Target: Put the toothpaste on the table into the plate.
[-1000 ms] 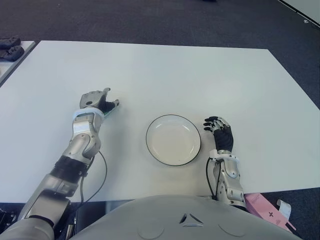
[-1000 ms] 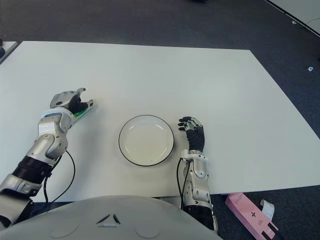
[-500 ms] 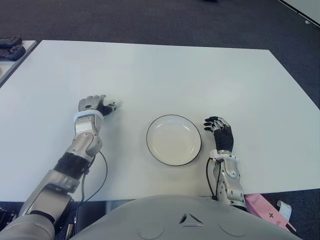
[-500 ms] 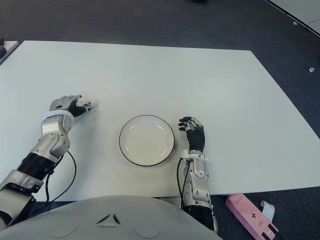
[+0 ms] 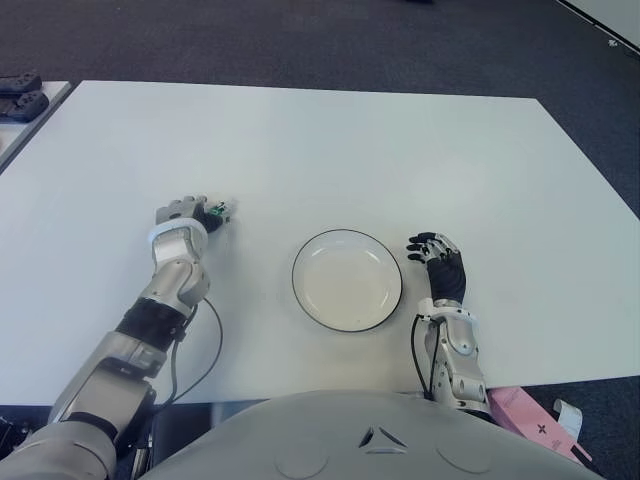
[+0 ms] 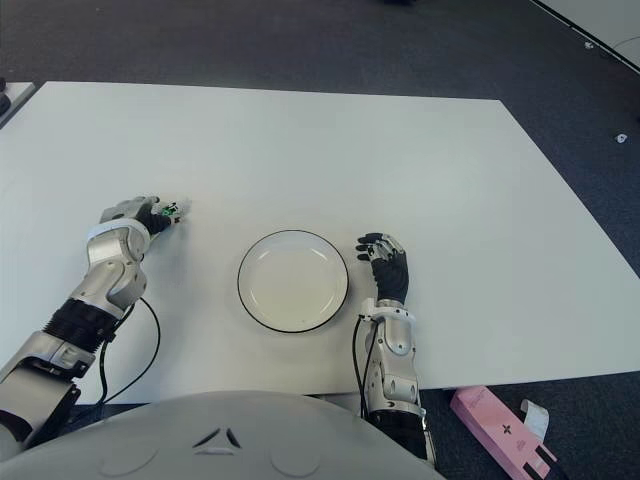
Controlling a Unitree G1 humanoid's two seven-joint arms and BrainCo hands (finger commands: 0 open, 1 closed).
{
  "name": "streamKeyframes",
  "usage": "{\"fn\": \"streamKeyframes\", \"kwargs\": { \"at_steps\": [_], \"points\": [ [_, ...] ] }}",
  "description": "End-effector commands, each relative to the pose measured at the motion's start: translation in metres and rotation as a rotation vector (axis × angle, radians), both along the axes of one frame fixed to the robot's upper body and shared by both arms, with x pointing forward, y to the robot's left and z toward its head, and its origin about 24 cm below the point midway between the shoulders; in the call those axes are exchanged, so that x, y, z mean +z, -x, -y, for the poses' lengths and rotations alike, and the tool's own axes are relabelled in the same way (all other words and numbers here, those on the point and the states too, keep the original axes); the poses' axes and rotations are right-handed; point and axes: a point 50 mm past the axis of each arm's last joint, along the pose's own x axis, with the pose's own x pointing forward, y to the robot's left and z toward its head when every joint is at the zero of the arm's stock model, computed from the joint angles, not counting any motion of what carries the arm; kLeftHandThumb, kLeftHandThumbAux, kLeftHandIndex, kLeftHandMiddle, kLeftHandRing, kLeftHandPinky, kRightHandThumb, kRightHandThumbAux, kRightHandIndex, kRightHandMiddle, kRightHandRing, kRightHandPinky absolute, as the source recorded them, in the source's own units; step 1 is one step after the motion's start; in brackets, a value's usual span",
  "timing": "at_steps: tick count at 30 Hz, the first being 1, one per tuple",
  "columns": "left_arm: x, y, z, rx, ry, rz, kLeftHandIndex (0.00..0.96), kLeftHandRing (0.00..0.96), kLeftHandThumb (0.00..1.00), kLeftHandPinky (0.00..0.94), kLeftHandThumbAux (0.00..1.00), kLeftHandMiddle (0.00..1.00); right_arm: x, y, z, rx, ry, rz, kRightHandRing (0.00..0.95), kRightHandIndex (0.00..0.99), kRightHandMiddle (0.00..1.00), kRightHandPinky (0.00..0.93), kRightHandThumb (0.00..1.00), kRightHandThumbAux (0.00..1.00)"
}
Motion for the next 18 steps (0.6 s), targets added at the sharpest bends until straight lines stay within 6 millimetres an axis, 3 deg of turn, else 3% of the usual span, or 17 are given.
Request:
{"fn": "streamKeyframes", "kwargs": {
  "at_steps": [1, 18],
  "points": [
    [-0.005, 0.004, 0.008, 0.031, 0.062, -0.035, 0.012, 0.0, 0.386, 0.015, 0.213, 0.006, -0.017, 0.009, -0.008, -0.005, -0.051, -0.105, 0.484, 0.426, 0.493, 0.498, 0.703, 0.722],
    [-0.017, 0.023, 0.028, 0.101, 0.134, -0.036, 0.098, 0.0, 0.435, 0.037, 0.218, 0.042, -0.015, 0.008, -0.003, 0.017, -0.039, -0.084, 0.485, 0.427, 0.49, 0.497, 0.706, 0.722]
  ]
}}
